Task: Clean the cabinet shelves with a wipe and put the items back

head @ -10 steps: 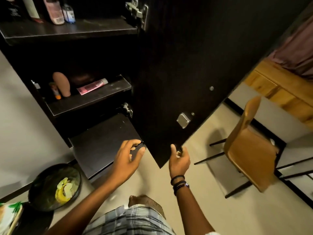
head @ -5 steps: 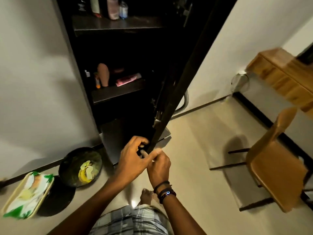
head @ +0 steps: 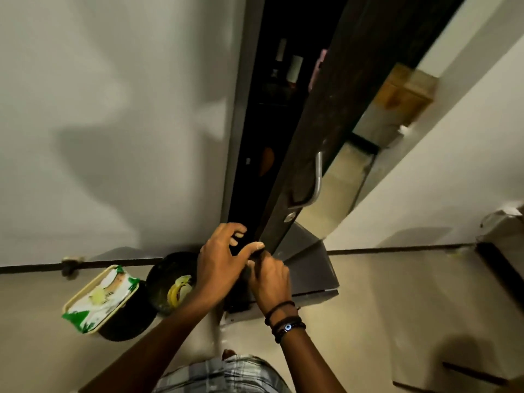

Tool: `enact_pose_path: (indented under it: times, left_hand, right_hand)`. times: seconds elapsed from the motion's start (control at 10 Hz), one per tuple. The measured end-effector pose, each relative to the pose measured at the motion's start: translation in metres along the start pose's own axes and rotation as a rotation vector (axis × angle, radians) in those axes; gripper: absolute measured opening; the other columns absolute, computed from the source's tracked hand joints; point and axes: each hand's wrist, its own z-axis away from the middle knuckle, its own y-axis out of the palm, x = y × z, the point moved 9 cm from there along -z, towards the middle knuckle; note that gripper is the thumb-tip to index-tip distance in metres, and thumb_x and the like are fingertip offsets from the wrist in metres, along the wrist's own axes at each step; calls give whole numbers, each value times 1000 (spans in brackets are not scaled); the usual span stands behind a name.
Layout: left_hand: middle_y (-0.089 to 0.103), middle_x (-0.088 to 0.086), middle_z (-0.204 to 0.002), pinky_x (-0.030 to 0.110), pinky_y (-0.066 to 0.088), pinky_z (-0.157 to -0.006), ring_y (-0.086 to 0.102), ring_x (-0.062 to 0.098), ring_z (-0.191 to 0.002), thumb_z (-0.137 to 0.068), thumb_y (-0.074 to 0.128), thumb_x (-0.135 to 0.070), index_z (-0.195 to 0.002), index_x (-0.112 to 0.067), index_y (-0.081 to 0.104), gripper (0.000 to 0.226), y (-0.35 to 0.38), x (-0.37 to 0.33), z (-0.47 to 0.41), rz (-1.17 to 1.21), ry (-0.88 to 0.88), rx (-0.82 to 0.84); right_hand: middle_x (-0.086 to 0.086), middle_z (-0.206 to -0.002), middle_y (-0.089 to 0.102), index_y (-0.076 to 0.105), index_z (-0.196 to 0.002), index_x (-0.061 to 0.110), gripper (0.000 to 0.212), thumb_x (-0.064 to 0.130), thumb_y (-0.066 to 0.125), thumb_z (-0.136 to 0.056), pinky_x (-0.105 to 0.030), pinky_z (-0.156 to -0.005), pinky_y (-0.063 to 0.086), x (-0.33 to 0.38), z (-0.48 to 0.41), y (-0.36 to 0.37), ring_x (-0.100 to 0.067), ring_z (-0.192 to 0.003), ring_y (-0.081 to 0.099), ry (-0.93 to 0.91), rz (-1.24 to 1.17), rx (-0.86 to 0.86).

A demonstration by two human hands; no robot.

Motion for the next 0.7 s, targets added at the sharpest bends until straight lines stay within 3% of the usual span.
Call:
enact_pose_path:
  times: [0.5,0.7]
  left_hand:
    - [59,-14,-87,11,41,-63,55,-1,-76,-67,76,-51,-85,-30,60,32,-27,25,-58,-49,-143,-250]
    - [63,-10,-82,25,51,-66,58,6,-73,-70,74,-48,-80,-24,62,29,-27,23,-69,-70,-158,-326]
  right_hand:
    - [-12,-80,68,60,-82,11,36,41,46,-96,-37,-63,45,26,-86,28,-32,-75,63,-210,-33,138]
    - [-11,-77,66,60,-81,10,36,40,46,-96,-29,-56,35,29,-106,36,-30,-71,61,-210,-24,195]
